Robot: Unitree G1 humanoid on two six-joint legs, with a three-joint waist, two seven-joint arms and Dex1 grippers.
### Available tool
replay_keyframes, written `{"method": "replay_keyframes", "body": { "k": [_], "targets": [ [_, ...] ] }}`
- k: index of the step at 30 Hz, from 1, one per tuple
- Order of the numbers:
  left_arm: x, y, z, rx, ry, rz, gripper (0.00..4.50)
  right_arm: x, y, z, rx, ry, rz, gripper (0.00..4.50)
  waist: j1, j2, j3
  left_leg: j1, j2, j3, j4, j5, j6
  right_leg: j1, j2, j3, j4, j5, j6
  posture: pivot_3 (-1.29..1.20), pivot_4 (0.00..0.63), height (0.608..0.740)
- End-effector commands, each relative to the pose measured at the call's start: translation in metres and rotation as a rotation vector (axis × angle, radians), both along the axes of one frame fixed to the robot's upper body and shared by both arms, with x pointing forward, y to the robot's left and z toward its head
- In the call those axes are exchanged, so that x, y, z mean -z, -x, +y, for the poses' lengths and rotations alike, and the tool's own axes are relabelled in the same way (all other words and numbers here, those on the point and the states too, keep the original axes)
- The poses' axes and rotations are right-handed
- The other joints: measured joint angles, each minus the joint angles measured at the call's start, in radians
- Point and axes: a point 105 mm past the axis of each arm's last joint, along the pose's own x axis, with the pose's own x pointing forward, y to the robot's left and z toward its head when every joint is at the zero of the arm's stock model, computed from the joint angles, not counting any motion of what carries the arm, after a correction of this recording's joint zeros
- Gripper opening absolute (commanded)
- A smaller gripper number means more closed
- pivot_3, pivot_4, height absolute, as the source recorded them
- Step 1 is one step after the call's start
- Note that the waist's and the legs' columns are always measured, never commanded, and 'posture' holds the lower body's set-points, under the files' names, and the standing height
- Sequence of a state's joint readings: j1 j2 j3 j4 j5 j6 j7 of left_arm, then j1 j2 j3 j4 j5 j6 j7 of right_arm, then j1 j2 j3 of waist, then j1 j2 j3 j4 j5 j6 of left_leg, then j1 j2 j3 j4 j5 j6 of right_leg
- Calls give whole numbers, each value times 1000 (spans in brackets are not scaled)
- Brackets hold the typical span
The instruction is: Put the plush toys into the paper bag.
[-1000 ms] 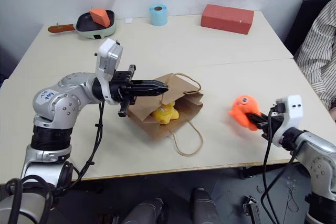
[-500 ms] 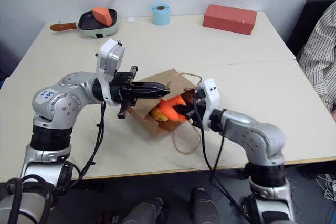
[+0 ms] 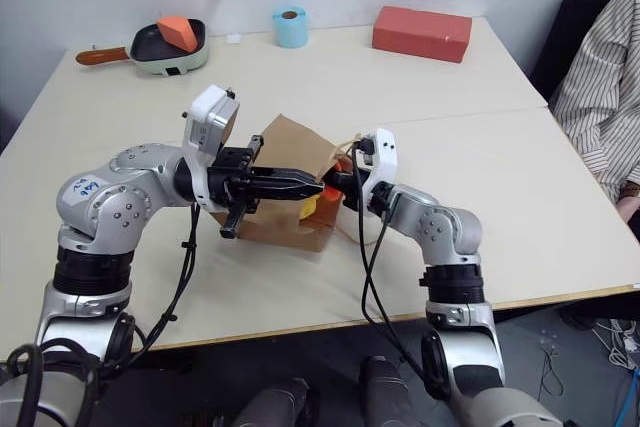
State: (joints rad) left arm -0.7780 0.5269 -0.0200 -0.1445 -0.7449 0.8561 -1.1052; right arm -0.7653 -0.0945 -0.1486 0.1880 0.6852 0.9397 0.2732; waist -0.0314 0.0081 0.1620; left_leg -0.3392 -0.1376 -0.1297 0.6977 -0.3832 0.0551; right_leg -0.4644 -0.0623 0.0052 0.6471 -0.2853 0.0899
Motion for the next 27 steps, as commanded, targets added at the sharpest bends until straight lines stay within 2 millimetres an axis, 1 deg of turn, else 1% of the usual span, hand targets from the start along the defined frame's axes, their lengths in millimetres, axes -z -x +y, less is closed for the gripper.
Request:
{"method": "replay_keyframes", "body": {
  "k": [1, 3, 5, 6, 8, 9, 10, 12, 14, 18, 20, 22, 24, 27],
  "targets": [
    [-8, 4, -2, 23, 17, -43, 0, 4, -7, 6, 8, 24, -18, 1324, -2, 0, 0, 0, 0, 0, 0, 0, 0, 0, 0, 0, 0, 0, 0, 0, 150, 740],
    [-7, -1, -2, -3, 17, -55, 0, 9, -6, 7, 0, 36, -15, 1997, -2, 0, 0, 0, 0, 0, 0, 0, 0, 0, 0, -1, 0, 0, 0, 0, 150, 740],
    [-7, -7, 0, -36, 21, -59, 0, 7, -2, 4, -12, 28, -26, 2753, -1, 0, 0, 0, 0, 0, 0, 0, 0, 0, 0, 0, 0, 0, 0, 0, 150, 740],
    [-7, -11, 2, -59, 23, -61, 0, 5, 2, 0, -17, 42, -45, 3044, 0, 0, 0, 0, 0, 0, 0, 0, 0, 0, 0, 0, 0, 0, 0, 0, 150, 740],
    [-5, -18, 6, -91, 24, -62, 0, 0, 14, -8, -36, 106, -104, 3663, 2, 0, 0, 0, 0, 0, 0, 0, 0, 0, 0, -1, 0, 0, 0, 0, 150, 740],
    [-5, -20, 7, -102, 24, -64, 0, -3, 22, -12, -47, 134, -132, 4086, 4, 0, 0, 0, 0, 0, 1, 0, 0, 0, 0, -1, 0, 0, 0, 0, 150, 740],
    [-5, -22, 8, -113, 28, -66, 0, -7, 32, -17, -58, 144, -153, 4379, 4, 0, 0, 0, 0, -1, 1, 0, 0, 0, 0, -1, 0, 0, 0, 0, 150, 740],
    [-6, -25, 9, -127, 37, -69, 0, -13, 49, -28, -71, 154, -179, 4448, 5, 0, 0, -1, 0, -1, 0, 0, 0, 0, -1, -1, -1, 0, 0, 0, 150, 740],
    [-8, -27, 10, -134, 43, -74, 0, -16, 69, -43, -81, 186, -195, 4448, 5, 0, 0, -1, 0, -1, 0, 0, 0, 0, 0, -1, -1, 0, 0, 0, 150, 740],
    [-9, -30, 11, -142, 50, -78, 0, -11, 98, -73, -50, 299, -186, 4448, 12, 0, 0, -2, 0, -1, -1, 0, 0, 0, -1, 0, -2, 0, 0, 0, 150, 740],
    [-9, -31, 10, -138, 52, -79, 0, -4, 101, -92, 32, 345, -147, 4448, 22, 0, 0, -2, 0, -1, -1, 0, 0, 1, -1, 0, -2, 0, 0, 0, 150, 740],
    [-10, -30, 8, -129, 56, -82, 0, 10, 101, -107, 113, 364, -77, 4448, 28, 0, 0, -1, 0, 0, -1, 0, 0, 0, 0, 1, -2, 0, 0, 0, 150, 740],
    [-10, -29, 6, -117, 60, -84, 0, 28, 102, -112, 139, 364, -5, 4448, 33, 0, 0, -1, 0, 0, -1, 0, 0, 0, 0, 1, -2, 0, 0, 0, 150, 740],
    [-11, -28, 3, -104, 62, -88, 0, 46, 101, -106, 139, 335, 57, 4448, 34, 0, 0, -1, 0, 1, -1, 0, 0, 0, 0, 1, -2, 0, 0, 0, 150, 740]
  ]
}}
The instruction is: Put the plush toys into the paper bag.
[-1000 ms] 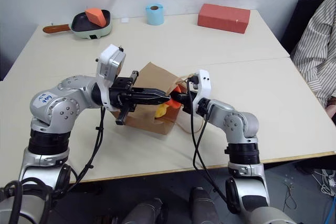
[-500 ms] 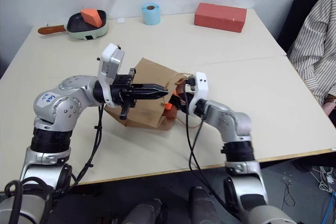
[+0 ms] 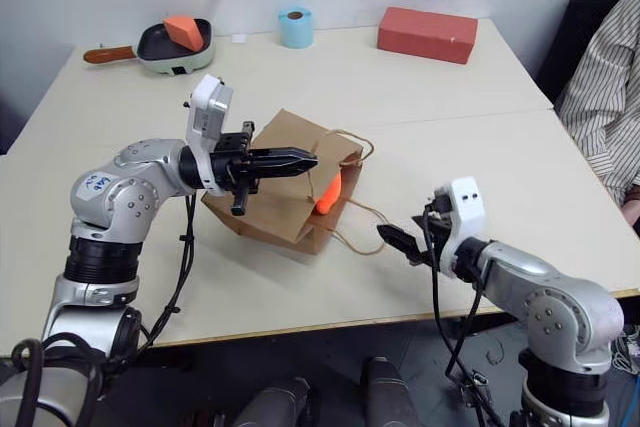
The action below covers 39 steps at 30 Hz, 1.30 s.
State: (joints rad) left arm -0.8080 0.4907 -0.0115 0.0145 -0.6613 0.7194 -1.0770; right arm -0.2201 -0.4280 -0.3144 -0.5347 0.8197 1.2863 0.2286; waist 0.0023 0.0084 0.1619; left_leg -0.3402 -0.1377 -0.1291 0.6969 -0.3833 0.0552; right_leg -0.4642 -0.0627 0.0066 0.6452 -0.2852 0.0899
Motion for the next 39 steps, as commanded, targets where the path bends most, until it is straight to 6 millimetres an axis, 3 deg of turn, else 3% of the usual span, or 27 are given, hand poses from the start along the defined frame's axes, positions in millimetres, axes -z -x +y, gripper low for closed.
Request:
{"method": "replay_keyframes", "body": {
  "k": [1, 3, 5, 10, 16, 18, 21, 24, 27, 29, 34, 39],
  "targets": [
    [-13, 5, -4, 30, 7, -59, 0, 10, -5, 9, 14, -61, 22, 4448, 0, 0, 0, 0, 0, 0, 0, 0, 0, 0, 0, 0, 0, 0, 0, 0, 150, 740],
    [-14, 6, -4, 35, 7, -61, 0, 15, -11, 15, 22, -109, 39, 4448, -3, 0, 0, 1, 0, 0, 0, 0, 0, 0, 0, 0, 0, 0, 0, 0, 150, 740],
    [-15, 6, -4, 37, 5, -63, 0, 14, -16, 22, 12, -148, 30, 3863, -5, 0, 0, 1, 0, 1, 0, 0, 0, 0, 0, 1, 0, 0, 0, 0, 150, 740],
    [-18, 5, -1, 28, -1, -72, 0, -4, -23, 43, -54, -266, -7, 2141, -6, 0, 0, 2, 0, 1, 0, 0, 0, 0, 1, 0, 1, 0, 0, 0, 150, 740],
    [-19, 3, 1, 12, -1, -78, 0, -27, -21, 37, -87, -306, -63, 18, 0, 0, 0, 1, 0, -1, 0, 0, 0, 1, 0, -1, 0, 0, 0, 0, 150, 740],
    [-19, 3, 2, 7, 2, -81, 0, -47, -18, 30, -117, -320, -116, 18, -1, 0, 0, 1, 0, -1, 0, 0, 0, 1, 0, -1, 0, 0, 0, 0, 150, 740],
    [-26, 1, 4, -10, 24, -99, 0, -101, -7, 20, -224, -359, -265, 18, -3, 1, 1, 0, 0, -1, 0, 0, 0, 0, 0, -1, 0, 0, 0, 0, 150, 740],
    [-44, -5, 6, -50, 106, -109, 0, -158, 9, 10, -334, -410, -400, 18, -2, 1, 1, 0, 0, -1, 0, 0, 0, 0, 0, -1, -1, 0, 0, 0, 150, 740],
    [-52, -9, 7, -80, 134, -127, 0, -183, 17, 8, -379, -421, -434, 18, -1, 0, 0, 0, 1, -1, 0, 0, 0, 1, 0, -2, -2, 0, 0, 0, 150, 740],
    [-49, -14, 7, -105, 132, -127, 0, -179, 13, 14, -364, -333, -411, 18, 0, 0, 0, 0, 1, -1, -1, 0, 0, 1, 0, -2, -1, 0, 0, 0, 150, 740],
    [-26, -16, -3, -114, 113, -88, 0, -145, -5, 21, -263, -202, -365, 18, 4, -1, 0, 0, 1, -1, 0, 0, 0, 1, 0, -1, -1, 0, 0, 0, 150, 740],
    [-23, -13, -12, -107, 138, -67, 0, -142, -3, 18, -247, -182, -410, 18, 14, -1, 0, -4, 1, 0, 2, 0, 0, -1, 0, -1, 0, 1, 1, 0, 150, 740]
  ]
}}
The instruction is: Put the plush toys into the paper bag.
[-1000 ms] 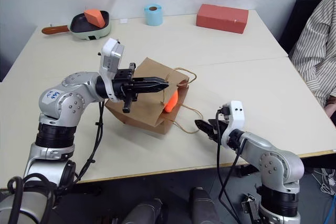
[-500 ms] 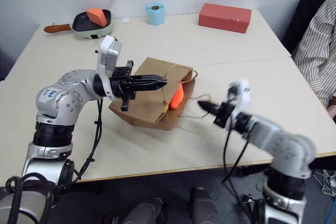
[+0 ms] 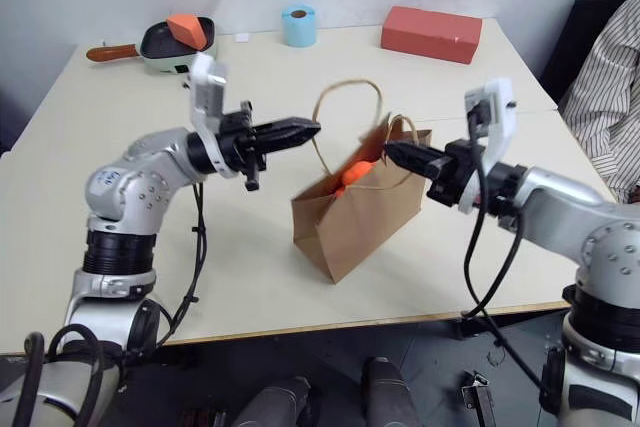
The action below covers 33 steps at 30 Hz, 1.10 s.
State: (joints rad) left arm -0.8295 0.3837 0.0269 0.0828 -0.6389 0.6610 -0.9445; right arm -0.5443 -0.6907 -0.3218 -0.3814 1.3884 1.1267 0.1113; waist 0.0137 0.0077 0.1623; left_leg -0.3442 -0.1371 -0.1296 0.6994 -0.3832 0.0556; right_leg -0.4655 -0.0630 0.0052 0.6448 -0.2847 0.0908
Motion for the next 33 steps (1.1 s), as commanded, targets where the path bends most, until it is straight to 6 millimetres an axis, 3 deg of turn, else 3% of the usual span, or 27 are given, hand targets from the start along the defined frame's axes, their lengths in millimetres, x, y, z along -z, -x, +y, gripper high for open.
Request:
{"method": "replay_keyframes", "body": {
  "k": [1, 3, 5, 8, 13, 14, 19, 22, 25, 29, 33],
  "targets": [
    [-16, 10, -2, 13, 19, -71, 0, -18, 10, 0, -2, 13, -126, 18, 6, 0, 0, 0, 0, 0, 0, 0, 0, 0, 0, 0, 0, 0, 0, 0, 150, 740],
    [-16, 10, 2, 14, 14, -61, 0, -18, 13, 0, -1, 43, -159, 18, 10, 0, 0, 0, 0, 0, 0, 0, 0, 0, 0, 0, -1, 0, 0, 0, 150, 740],
    [-17, 9, 9, -1, 18, -48, 422, -19, 18, 0, -26, 40, -170, 193, 12, 0, 0, 0, 0, 0, 0, 0, 0, 0, 0, 0, -1, 0, 0, 0, 150, 740],
    [-23, 16, 20, 15, 26, -38, 1163, -26, 31, -1, -82, 29, -199, 961, 12, 0, 0, 1, 0, 0, 0, 0, 0, 0, 0, 0, -1, 0, 0, 0, 150, 740],
    [-29, 41, 47, 74, 3, 22, 2763, -28, 55, -22, -85, 83, -229, 2696, 12, 0, 0, 1, 0, -1, -2, 0, 0, 0, 0, 0, -1, 0, 0, 0, 150, 740],
    [-26, 47, 51, 83, -17, 34, 3050, -27, 59, -26, -81, 87, -223, 2708, 12, 0, 0, 0, 0, -1, -2, 0, 0, 0, 0, 0, -2, 0, 0, 0, 150, 740],
    [14, 63, 58, 47, -162, 76, 4478, -9, 89, -48, -115, 86, -152, 2708, 23, 0, 0, 2, 0, -1, -2, 0, 0, 3, 0, 0, -7, 0, 0, 0, 150, 740],
    [39, 59, 47, 13, -202, 73, 4478, 19, 101, -43, -158, 86, -72, 2708, 39, -1, 0, 5, 0, -1, -2, -1, 1, 6, 0, 0, -8, 0, 0, 0, 150, 740],
    [56, 54, 35, 7, -217, 61, 4478, 57, 87, -35, -97, 250, -28, 2708, 44, -1, 0, 9, 0, 0, -2, -1, 1, 11, 0, 1, -9, 1, 1, 0, 150, 740],
    [64, 50, 23, 25, -210, 34, 4500, 88, 67, -17, -55, 336, -61, 1704, 40, -1, 0, 9, 0, 0, -2, -1, 1, 11, 1, 1, -10, 3, 1, 0, 150, 740],
    [64, 50, 16, 53, -197, 27, 4500, 96, 52, 16, -104, 375, -155, 271, 34, -1, 0, 7, 0, 2, -3, -1, 1, 6, 1, 2, -9, 3, 1, 0, 150, 740]
  ]
}}
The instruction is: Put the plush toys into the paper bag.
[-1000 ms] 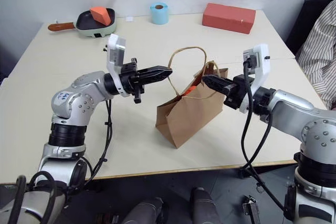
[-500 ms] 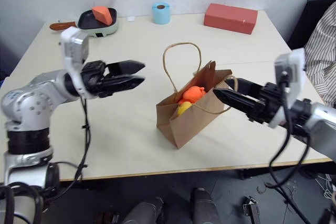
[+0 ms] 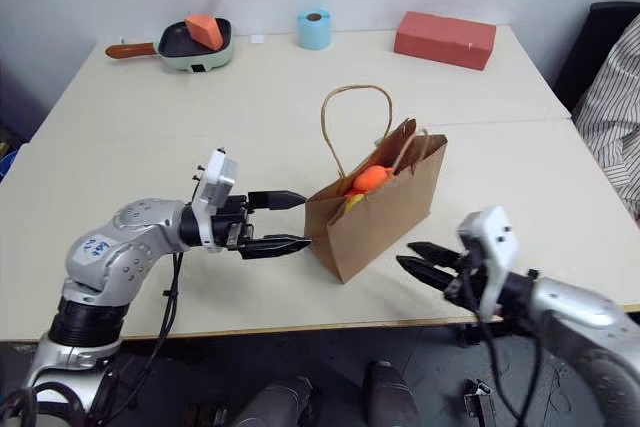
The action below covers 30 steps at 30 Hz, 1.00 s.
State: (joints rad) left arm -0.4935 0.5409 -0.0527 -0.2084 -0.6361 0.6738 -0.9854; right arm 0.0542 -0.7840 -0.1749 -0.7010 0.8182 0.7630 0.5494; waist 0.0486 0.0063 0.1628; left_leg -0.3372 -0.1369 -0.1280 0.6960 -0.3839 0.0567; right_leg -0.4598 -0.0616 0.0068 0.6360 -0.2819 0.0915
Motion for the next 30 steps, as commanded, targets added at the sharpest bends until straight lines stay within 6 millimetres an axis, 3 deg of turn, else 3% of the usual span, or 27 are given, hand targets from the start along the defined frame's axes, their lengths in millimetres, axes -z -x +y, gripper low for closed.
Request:
{"method": "replay_keyframes", "body": {
  "k": [1, 4, 7, 12, 16, 19, 22, 27, 30],
  "targets": [
    [-7, 2, -6, 35, 14, -40, 4500, -7, -17, 22, -11, 17, -131, 32, -3, 0, 0, 0, 0, 0, 0, 0, 0, 0, 0, 0, 0, 0, 0, 0, 150, 740],
    [-6, 3, -13, 55, 19, -36, 4500, -6, -42, 33, 46, 18, -177, 32, -3, 0, 0, 0, 0, 0, 1, 0, 0, 0, 0, 0, 0, 0, 0, 0, 150, 740],
    [-1, 1, -20, 46, 3, -36, 4500, -3, -52, 42, 55, 17, -185, 32, 4, 0, 0, 0, 0, 0, 1, 0, 0, 0, 0, 0, 0, 0, 0, 0, 150, 740],
    [10, -33, -30, -133, -30, -68, 4500, 1, -51, 46, 50, 15, -179, 32, 6, 0, 0, -1, -1, 0, 1, 0, 0, 0, 0, -1, -1, 0, 0, 0, 150, 740],
    [13, -48, -41, -179, -10, -77, 4500, -1, -44, 43, 46, 0, -175, 32, 2, 0, 0, 0, -1, 0, 1, 0, 0, 0, 0, 0, 1, 0, 0, 0, 150, 740],
    [20, -46, -48, -138, -15, -68, 3935, -4, -36, 37, 44, 0, -182, 0, 1, 0, 0, -1, 0, 0, 1, 0, 0, -1, 0, 0, 0, 0, 0, 0, 150, 740],
    [22, -51, -47, -146, -14, -67, 3050, -12, -25, 27, 42, 3, -210, 0, 2, 0, 0, -1, 0, 0, 1, 0, 0, -1, 0, 0, 0, 0, 0, 0, 150, 740],
    [12, -54, -40, -94, 24, -71, 1439, -35, -3, -7, 92, 14, -285, 0, 8, 0, 0, -2, -1, 0, 2, 0, 0, -1, 0, 0, 0, 0, 0, 0, 150, 740],
    [0, -50, -30, 13, 44, -85, 483, -48, 22, -30, 62, -1, -267, 180, 9, 0, 0, -2, -1, 0, 1, 0, 0, 0, 0, 0, 0, 0, 0, 0, 150, 740]
  ]
}}
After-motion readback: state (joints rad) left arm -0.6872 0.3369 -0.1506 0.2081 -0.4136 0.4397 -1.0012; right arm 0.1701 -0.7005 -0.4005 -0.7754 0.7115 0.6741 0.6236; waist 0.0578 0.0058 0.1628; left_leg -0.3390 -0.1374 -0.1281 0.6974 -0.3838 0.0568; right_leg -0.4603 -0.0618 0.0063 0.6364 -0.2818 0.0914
